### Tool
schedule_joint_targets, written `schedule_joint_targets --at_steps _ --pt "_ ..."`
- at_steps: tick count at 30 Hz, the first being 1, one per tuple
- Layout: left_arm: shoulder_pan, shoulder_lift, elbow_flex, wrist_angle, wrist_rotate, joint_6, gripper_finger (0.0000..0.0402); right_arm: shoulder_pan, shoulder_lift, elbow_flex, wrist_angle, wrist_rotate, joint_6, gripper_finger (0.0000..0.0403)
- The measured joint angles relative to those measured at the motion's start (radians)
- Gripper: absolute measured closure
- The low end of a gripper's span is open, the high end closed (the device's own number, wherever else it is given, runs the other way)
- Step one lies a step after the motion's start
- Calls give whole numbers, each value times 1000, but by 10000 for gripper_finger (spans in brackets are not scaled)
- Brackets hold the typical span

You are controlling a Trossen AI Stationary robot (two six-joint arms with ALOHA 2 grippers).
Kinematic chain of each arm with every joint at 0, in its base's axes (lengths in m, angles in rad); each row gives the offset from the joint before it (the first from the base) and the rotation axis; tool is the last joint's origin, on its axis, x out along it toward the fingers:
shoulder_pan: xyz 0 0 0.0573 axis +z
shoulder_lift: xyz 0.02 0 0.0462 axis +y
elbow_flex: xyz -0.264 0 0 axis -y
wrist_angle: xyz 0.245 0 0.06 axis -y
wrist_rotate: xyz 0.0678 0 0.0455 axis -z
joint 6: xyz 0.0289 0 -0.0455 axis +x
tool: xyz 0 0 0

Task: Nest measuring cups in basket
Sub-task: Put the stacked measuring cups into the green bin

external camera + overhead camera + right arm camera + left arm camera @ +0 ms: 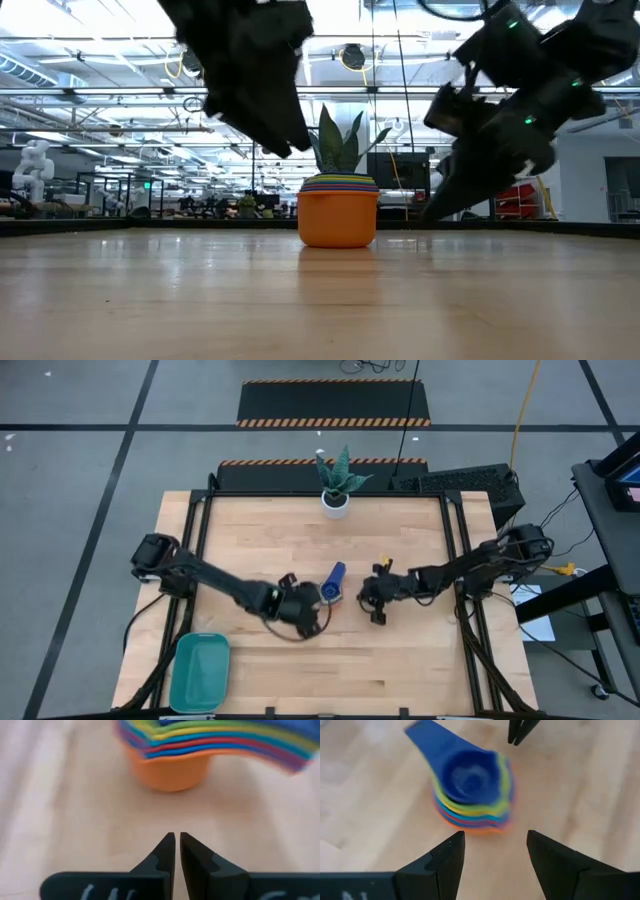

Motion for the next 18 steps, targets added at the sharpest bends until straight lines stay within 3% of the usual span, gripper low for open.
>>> schedule_joint_targets --at_steps 9,18 --pt "-191 0 0 6 -126 -219 183 234 0 0 44 -12 263 385" --pt "-309 0 0 41 -202 -379 183 437 0 0 43 196 475 385"
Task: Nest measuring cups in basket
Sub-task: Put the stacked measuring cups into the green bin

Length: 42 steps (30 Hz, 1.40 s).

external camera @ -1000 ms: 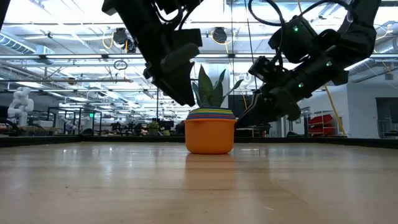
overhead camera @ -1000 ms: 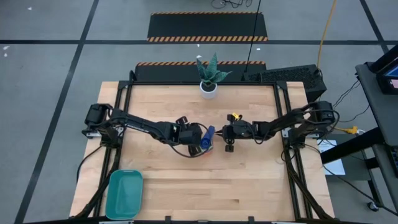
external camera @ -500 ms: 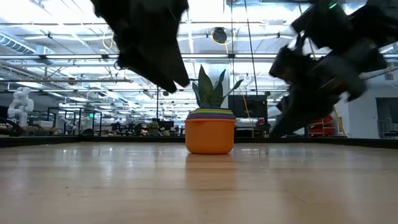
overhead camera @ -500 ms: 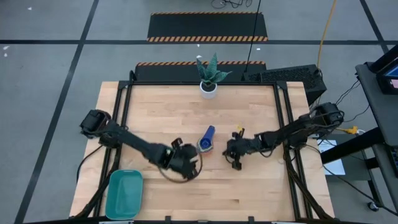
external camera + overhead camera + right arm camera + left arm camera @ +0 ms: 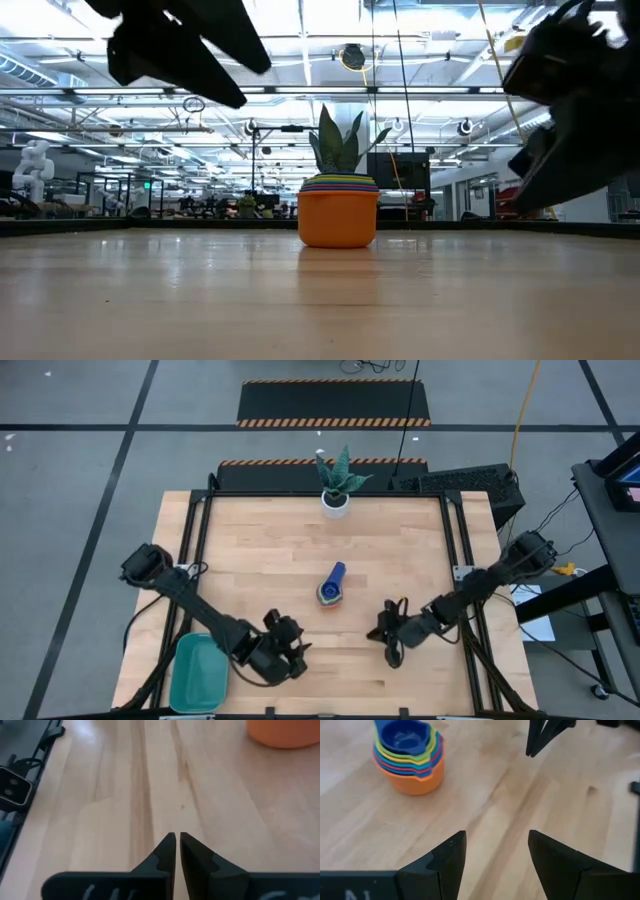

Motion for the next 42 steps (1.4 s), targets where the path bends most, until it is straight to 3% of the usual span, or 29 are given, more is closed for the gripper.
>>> schedule_joint_targets --at_steps 7,17,22,25,33,37,42 --pt "-37 0 0 25 -4 -18 183 57 0 0 -6 54 -7 385" --pt "5 0 0 -43 -7 218 183 -37 0 0 -18 58 -415 385" --pt "107 -54 -1 -95 -50 385 183 -137 0 -22 8 207 -683 385" --pt "194 -138 -1 -99 -47 522 183 -213 0 -52 69 234 -773 385" --pt "381 -369 0 -101 22 588 183 -272 -58 -63 -27 225 -551 385" --pt "439 -440 0 -78 40 585 183 -270 -168 -57 -87 207 -401 385" --pt "509 -453 1 8 152 542 183 -272 -329 -52 -213 163 -221 385"
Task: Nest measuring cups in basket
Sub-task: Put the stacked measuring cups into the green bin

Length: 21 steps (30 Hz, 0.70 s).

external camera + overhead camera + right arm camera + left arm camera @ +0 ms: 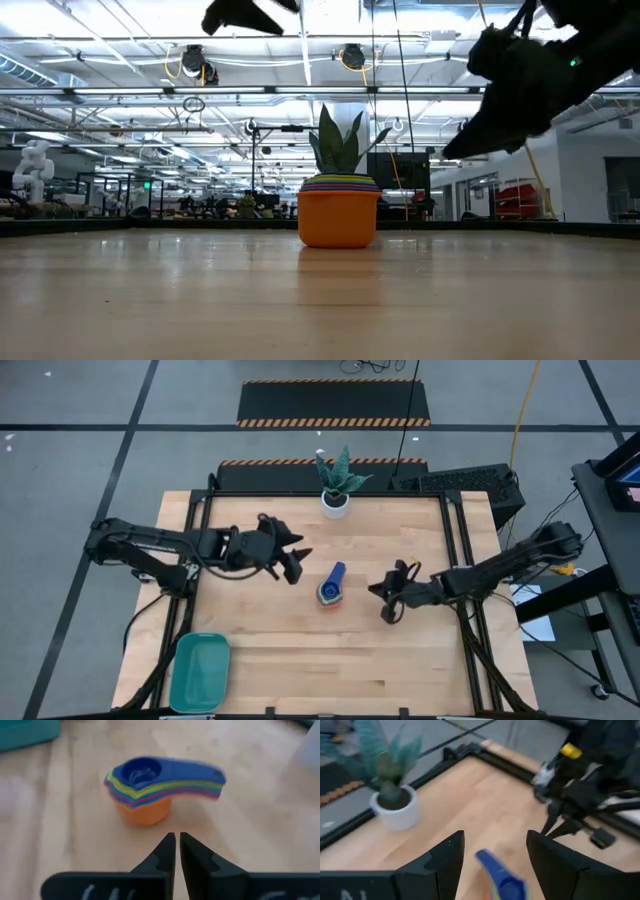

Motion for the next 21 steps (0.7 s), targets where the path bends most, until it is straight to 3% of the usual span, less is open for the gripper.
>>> schedule_joint_targets --at_steps 4,9,15,21 --pt "22 10 1 41 84 -32 183 0 -137 12 -113 -135 172 385" --pt "32 16 0 33 90 -83 183 0 -261 11 -172 -267 416 385" --pt "70 18 0 19 131 -234 183 14 -343 11 -127 -273 663 385" --pt "97 18 0 -23 230 -379 183 23 -380 36 -107 -275 693 385"
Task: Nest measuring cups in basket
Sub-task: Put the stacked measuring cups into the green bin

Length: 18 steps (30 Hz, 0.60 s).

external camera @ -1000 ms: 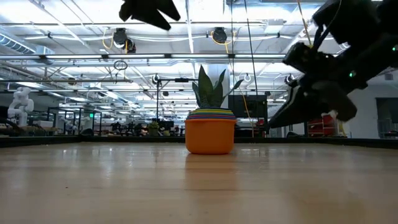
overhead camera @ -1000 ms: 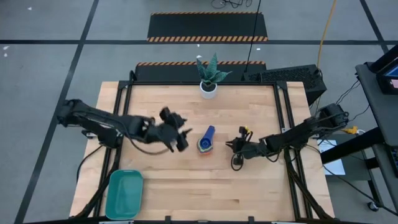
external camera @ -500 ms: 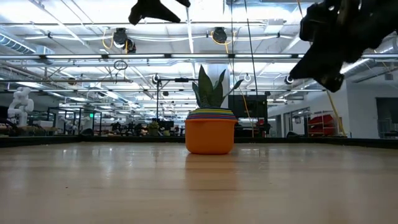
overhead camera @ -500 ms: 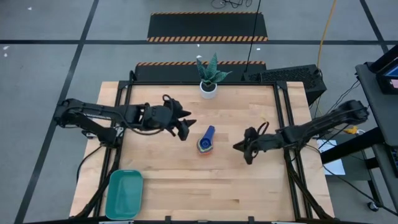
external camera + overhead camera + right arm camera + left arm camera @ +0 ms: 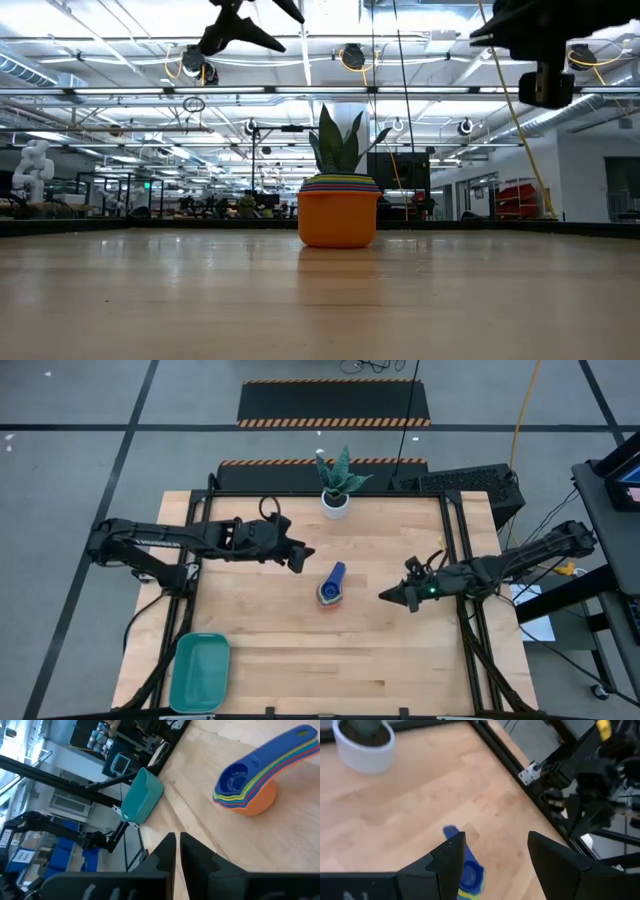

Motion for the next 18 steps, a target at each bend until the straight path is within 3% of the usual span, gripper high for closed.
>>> schedule_joint_targets --at_steps 5,9,12,18 --pt "-1 1 45 -44 43 -82 183 -1 -10 66 -133 -66 -50 385" --pt "10 39 156 -135 -10 -84 183 -3 -38 77 -253 -149 -88 385" --pt "32 107 257 -241 -26 -93 183 -3 -72 78 -330 -203 -108 385" --pt "66 271 467 -432 -28 -93 183 -19 -166 79 -473 -208 -182 385"
